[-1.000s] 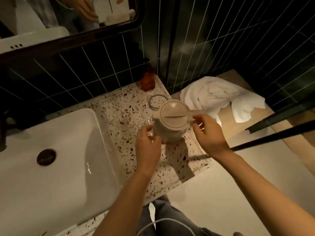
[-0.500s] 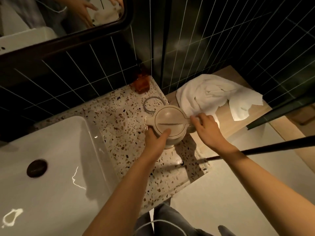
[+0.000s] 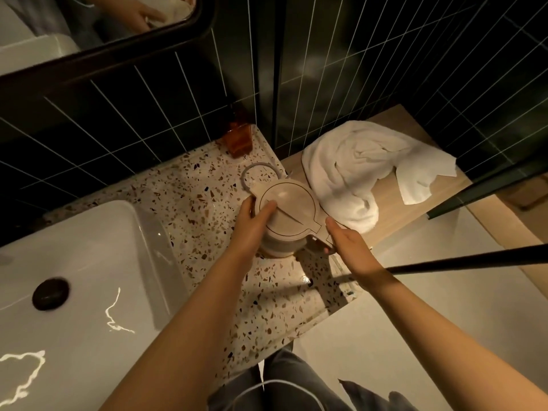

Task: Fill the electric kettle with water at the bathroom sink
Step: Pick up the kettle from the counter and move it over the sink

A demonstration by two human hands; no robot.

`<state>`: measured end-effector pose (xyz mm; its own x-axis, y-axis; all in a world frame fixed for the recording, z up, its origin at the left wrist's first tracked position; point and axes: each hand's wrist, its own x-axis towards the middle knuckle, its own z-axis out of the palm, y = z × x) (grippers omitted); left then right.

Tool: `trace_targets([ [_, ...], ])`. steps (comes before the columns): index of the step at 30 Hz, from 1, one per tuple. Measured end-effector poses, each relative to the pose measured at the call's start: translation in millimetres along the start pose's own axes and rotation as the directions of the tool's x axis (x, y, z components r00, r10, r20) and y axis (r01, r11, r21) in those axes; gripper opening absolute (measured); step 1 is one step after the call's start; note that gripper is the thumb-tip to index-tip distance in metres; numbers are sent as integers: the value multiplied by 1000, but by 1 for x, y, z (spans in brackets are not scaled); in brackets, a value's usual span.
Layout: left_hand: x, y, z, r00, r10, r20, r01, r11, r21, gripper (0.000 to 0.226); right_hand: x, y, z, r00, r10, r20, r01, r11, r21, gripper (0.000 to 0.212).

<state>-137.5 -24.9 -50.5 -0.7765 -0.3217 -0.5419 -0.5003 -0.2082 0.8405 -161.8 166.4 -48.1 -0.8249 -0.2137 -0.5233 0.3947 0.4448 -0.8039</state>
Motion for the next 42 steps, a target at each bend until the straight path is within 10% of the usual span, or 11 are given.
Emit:
trace_targets([
  [9,12,9,1,997,-74,-24,68,982,-177,17,3,-1,7,995,-35,-99,48,990,134,42],
  [27,-62,56,-64,977,5,-215,-98,901,-422,45,-21,-68,24,878,-446,172,366,858,360,82],
  [42,-170,38,-191,870,120,-479,-303,895,-327,16,-72,-110,142,755,-497,428,369,862,348,35],
])
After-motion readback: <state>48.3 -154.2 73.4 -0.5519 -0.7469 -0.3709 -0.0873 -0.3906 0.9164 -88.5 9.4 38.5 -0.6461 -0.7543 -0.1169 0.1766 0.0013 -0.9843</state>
